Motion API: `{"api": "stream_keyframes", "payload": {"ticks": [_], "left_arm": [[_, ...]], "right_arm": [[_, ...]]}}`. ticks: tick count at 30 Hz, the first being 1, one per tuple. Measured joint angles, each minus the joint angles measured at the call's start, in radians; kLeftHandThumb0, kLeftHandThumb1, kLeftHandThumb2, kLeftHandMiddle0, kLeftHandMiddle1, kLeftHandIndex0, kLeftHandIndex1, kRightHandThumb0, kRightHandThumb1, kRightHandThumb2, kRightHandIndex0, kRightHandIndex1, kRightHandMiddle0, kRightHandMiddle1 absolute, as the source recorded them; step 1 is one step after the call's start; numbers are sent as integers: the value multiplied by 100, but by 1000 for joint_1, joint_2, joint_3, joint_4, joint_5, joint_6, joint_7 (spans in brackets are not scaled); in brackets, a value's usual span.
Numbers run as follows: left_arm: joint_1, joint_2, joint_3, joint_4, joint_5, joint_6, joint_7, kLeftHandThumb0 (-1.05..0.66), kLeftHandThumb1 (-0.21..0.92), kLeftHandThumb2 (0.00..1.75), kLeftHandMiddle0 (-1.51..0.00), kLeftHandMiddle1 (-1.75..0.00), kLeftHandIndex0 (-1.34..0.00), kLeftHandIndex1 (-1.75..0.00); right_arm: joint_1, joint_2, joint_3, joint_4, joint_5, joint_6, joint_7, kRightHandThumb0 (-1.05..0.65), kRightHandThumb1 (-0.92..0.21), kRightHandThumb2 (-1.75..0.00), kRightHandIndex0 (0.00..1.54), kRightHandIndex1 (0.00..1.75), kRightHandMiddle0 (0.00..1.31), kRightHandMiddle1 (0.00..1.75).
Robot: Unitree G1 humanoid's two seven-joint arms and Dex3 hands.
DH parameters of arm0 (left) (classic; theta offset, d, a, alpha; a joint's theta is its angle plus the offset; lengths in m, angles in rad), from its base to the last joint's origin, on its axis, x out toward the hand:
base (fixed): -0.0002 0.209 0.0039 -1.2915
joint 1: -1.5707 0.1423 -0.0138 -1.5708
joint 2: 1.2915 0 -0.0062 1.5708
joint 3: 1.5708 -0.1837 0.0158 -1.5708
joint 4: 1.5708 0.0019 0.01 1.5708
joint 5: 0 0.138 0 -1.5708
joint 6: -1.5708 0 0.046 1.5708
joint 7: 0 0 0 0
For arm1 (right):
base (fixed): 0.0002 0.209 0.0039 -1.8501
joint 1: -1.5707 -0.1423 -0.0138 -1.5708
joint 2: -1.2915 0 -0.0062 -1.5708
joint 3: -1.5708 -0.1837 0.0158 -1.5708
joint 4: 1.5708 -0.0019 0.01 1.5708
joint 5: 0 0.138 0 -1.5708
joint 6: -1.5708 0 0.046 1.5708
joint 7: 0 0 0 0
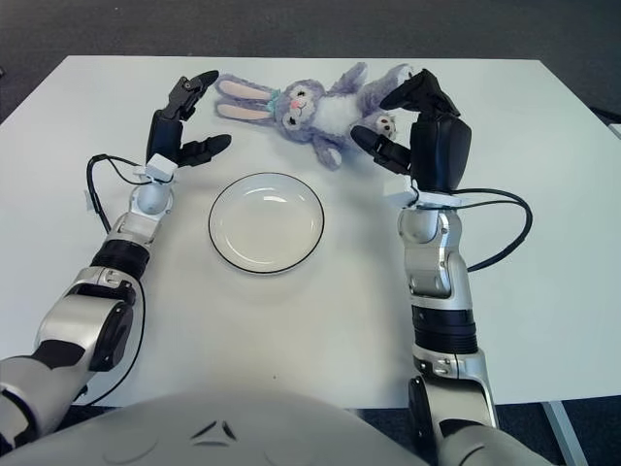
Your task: Put the doll into the plate.
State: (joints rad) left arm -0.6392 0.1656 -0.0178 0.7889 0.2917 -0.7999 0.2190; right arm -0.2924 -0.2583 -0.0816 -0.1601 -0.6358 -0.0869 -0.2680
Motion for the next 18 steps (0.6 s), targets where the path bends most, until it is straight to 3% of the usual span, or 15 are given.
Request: {"api": "stream_keyframes", "payload": {"ticks": [18], "left_arm": [[-112, 31, -29, 82, -3, 92, -52, -54, 92, 11, -50, 0, -36, -36]], "right_arm": [[-81, -76, 16, 47, -1, 80, 86, -36, -92, -32, 63, 71, 40, 152]]}}
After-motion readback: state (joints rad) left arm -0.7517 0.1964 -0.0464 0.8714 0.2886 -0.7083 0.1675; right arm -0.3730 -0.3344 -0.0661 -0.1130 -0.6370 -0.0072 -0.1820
